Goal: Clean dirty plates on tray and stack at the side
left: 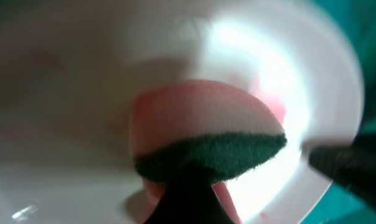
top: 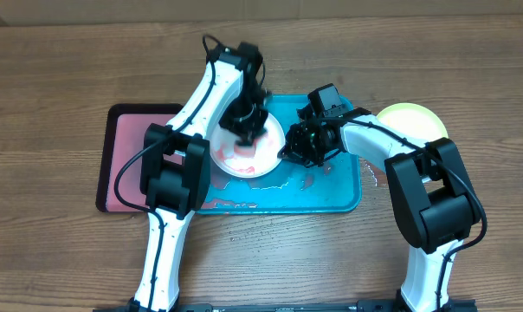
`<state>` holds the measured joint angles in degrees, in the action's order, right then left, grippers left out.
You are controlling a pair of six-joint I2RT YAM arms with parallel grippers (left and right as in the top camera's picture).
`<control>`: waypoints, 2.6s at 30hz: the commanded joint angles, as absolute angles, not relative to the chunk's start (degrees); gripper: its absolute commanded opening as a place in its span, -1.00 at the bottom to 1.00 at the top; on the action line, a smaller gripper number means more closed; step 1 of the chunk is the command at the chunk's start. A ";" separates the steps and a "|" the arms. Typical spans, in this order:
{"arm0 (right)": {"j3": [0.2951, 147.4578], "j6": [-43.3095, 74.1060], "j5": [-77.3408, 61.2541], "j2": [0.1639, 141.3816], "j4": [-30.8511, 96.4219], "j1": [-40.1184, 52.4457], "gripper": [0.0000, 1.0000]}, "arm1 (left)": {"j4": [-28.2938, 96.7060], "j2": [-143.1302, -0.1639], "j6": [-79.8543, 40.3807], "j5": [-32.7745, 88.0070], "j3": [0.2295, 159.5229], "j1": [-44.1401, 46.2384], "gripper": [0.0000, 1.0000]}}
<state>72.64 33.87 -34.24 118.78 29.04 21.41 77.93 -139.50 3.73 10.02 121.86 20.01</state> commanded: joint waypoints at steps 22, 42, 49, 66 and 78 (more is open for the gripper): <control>75.16 34.09 28.14 97.80 49.21 32.88 -0.93 | 83.83 -140.16 -17.80 -0.62 140.70 14.94 -0.92; 75.16 42.22 81.17 95.31 63.64 57.87 -0.93 | 84.03 -140.22 -17.80 -0.62 139.85 15.14 -0.92; 75.16 42.02 88.58 95.31 64.47 61.08 -0.93 | 83.94 -140.27 -17.80 -0.64 139.52 15.14 -0.92; 75.18 42.15 89.45 95.29 65.12 62.41 -0.93 | 83.94 -140.27 -17.80 -0.64 139.55 15.14 -0.92; 74.96 42.22 46.39 95.29 64.64 56.93 -0.93 | 84.01 -140.05 -17.78 -2.11 139.63 14.85 -0.91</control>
